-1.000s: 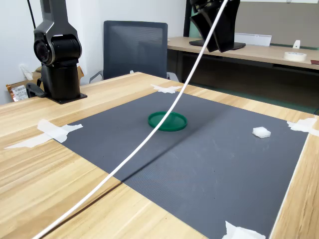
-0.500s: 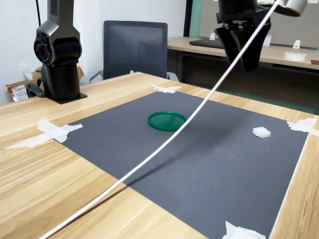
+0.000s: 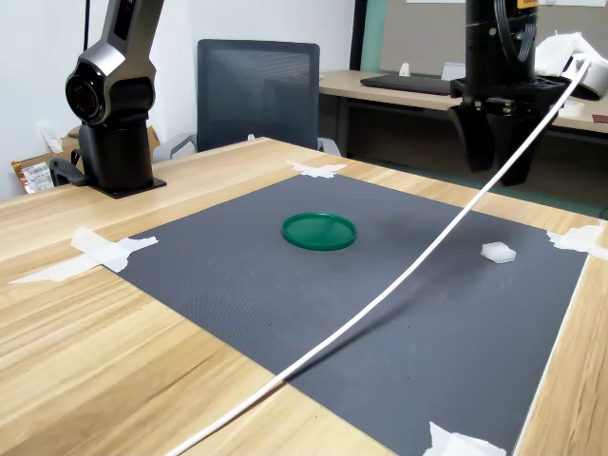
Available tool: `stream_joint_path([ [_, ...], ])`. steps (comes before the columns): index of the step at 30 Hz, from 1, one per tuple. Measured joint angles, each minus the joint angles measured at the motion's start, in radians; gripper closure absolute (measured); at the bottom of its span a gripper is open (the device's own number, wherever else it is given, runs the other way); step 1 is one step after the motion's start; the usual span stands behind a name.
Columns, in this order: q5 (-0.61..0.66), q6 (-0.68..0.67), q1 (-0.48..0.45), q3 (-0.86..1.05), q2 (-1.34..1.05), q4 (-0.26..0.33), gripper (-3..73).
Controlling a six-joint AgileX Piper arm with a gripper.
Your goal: Grasp a white terminal and put it in the green lid.
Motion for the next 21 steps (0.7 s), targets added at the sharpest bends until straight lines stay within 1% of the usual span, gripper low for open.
stream_joint_path([
  [2, -0.004, 0.007, 0.0, 0.0, 0.022, -0.007, 13.6],
  [12, -0.054, 0.01, 0.0, -0.003, 0.099, -0.007, 13.6],
  [21, -0.074, 0.003, 0.0, -0.019, 0.143, -0.007, 13.6],
])
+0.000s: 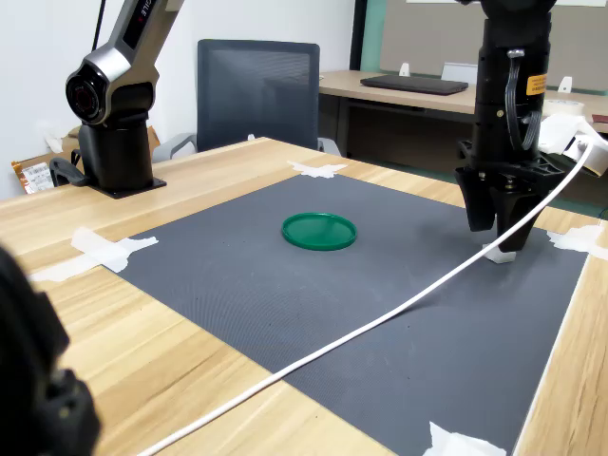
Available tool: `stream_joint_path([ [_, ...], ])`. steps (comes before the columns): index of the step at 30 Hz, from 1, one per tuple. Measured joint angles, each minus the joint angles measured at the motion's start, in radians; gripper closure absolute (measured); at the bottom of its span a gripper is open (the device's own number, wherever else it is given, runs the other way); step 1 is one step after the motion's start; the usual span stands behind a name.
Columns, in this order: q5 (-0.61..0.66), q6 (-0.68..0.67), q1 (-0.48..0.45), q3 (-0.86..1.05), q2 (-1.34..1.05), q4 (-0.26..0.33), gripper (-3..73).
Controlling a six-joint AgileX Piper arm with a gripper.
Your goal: Grasp a white terminal and put it in the green lid.
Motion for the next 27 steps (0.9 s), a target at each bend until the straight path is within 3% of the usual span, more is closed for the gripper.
stream_joint_path([
  [8, -0.019, -0.001, 0.0, -0.001, 0.025, 0.0, 14.1],
  [15, -0.033, -0.001, 0.0, -0.002, 0.026, 0.004, 19.1],
  [19, -0.043, 0.0, 0.0, -0.002, 0.026, 0.004, 26.2],
  [25, -0.044, 0.012, 0.0, -0.002, 0.026, 0.004, 42.9],
  [27, -0.044, 0.013, 0.0, -0.002, 0.026, 0.004, 43.7],
])
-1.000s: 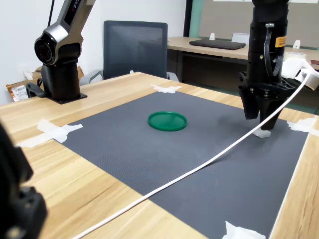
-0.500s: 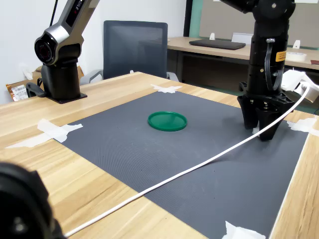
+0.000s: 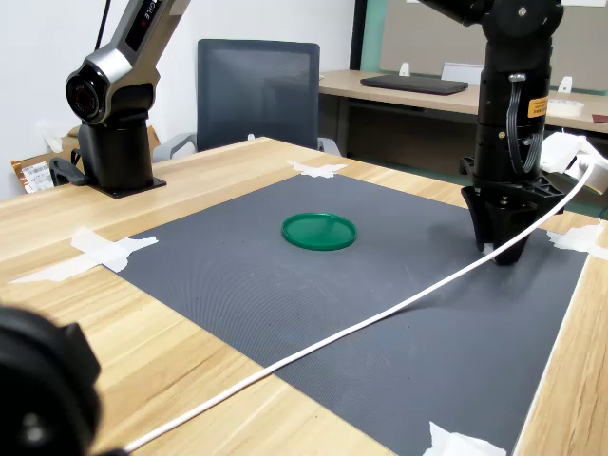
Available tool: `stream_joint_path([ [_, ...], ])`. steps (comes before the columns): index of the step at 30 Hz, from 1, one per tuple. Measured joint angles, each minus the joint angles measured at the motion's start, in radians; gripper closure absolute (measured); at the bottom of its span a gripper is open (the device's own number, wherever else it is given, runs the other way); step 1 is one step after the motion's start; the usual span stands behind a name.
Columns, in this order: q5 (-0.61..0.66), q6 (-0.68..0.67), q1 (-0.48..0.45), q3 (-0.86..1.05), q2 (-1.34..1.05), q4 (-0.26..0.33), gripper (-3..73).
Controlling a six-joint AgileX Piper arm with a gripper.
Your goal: Grasp a white terminal and put it in the green lid.
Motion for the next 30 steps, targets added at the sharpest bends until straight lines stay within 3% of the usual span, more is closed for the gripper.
stream_joint_path([
  [7, 0.029, 0.007, 0.0, -0.001, -0.041, -0.001, 43.7],
  [17, 0.041, -0.02, 0.0, 0.039, -0.299, -0.006, 43.7],
  [30, -0.075, -0.14, 0.0, 0.526, -0.628, -0.032, 43.7],
])
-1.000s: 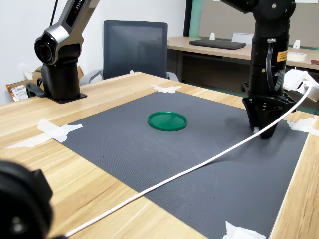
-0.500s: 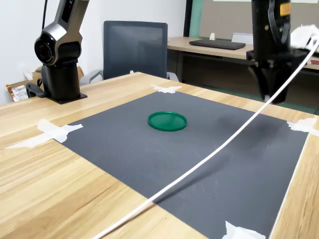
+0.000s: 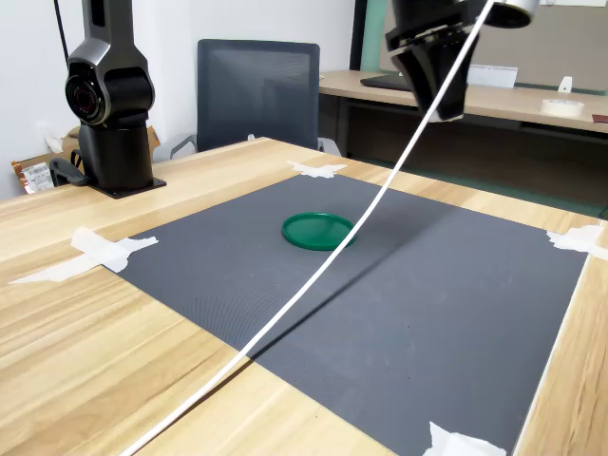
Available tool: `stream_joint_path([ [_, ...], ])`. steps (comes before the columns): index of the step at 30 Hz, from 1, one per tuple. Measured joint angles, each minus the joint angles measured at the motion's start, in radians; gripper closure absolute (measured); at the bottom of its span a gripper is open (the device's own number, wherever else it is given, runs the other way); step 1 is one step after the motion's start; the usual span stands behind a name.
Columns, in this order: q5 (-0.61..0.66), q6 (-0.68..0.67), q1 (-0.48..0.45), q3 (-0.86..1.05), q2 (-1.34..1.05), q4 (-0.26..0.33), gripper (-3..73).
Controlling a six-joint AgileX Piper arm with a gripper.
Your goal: Grasp a white terminal and put it in the green lid.
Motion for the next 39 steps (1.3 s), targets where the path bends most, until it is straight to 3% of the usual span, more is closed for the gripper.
stream_joint_path([
  [7, -0.089, -0.01, 0.0, 0.249, -0.093, -0.061, 43.7],
  [15, -0.155, 0.005, 0.0, 0.407, -0.144, -0.066, 43.7],
  [19, -0.17, 0.022, 0.0, 0.435, -0.151, -0.08, 43.7],
  [28, -0.203, 0.083, 0.0, 0.464, -0.151, -0.17, 43.7],
  [34, -0.229, 0.095, 0.0, 0.466, -0.151, -0.183, 43.4],
  [39, -0.231, 0.095, 0.0, 0.466, -0.151, -0.184, 36.3],
])
